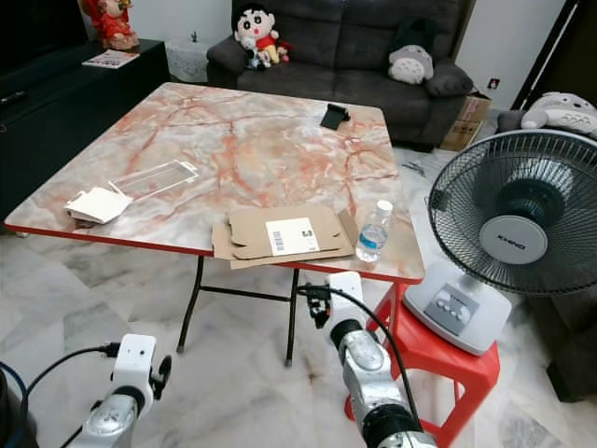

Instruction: Picking trash to rubbish bin

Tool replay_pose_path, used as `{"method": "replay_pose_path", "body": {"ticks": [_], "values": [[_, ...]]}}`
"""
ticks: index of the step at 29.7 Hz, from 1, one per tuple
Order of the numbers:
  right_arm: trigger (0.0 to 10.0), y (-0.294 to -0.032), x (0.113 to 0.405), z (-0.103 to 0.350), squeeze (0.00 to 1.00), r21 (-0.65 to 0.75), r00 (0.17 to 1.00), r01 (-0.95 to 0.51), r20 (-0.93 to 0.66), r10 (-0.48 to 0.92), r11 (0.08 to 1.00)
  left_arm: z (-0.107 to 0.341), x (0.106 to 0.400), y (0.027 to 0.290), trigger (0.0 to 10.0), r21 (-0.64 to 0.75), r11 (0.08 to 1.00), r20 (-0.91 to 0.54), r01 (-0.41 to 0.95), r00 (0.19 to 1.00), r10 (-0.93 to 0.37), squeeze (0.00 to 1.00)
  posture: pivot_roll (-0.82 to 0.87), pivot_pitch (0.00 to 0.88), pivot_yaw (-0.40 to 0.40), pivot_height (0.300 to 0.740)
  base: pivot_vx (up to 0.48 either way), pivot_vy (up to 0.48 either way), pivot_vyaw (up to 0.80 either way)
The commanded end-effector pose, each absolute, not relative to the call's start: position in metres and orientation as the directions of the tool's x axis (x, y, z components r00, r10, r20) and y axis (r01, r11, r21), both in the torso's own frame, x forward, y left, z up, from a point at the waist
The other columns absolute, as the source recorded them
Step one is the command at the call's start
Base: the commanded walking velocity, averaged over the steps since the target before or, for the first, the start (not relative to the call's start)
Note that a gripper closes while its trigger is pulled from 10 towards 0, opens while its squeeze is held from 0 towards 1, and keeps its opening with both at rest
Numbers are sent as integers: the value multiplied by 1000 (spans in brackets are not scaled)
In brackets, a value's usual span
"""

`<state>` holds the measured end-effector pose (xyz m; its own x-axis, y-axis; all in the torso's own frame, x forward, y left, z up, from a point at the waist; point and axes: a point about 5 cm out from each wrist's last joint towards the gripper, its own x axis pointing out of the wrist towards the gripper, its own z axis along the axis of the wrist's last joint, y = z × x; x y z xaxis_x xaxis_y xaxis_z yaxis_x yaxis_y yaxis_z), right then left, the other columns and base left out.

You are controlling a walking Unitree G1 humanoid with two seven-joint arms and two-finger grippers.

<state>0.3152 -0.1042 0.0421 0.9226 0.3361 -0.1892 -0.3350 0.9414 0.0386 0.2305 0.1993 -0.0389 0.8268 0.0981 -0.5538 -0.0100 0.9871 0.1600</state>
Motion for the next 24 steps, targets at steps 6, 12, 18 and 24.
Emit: {"method": "replay_pose_path", "body": {"ticks": [6, 12, 18, 24], "values": [[10000, -78, 329, 71, 0, -24, 901, -429, -79, 426, 903, -45, 230, 195, 10000, 133, 991, -594, -9, 800, 87, 0, 29, 0, -70, 740, 0, 0, 0], [10000, -60, 330, 73, 0, -36, 870, -490, -91, 485, 871, -44, 238, 191, 10000, 122, 993, -595, -2, 800, 74, 0, 42, 0, -73, 740, 0, 0, 0], [10000, -74, 328, 59, 0, 37, 901, -405, -153, 406, 913, -45, 237, 189, 10000, 113, 994, -601, 4, 796, 65, 0, 35, 0, -66, 740, 0, 0, 0], [10000, -78, 326, 56, 0, 19, 900, -411, -149, 409, 912, -49, 232, 191, 10000, 101, 995, -611, -9, 788, 69, 0, 24, 0, -59, 740, 0, 0, 74]]}}
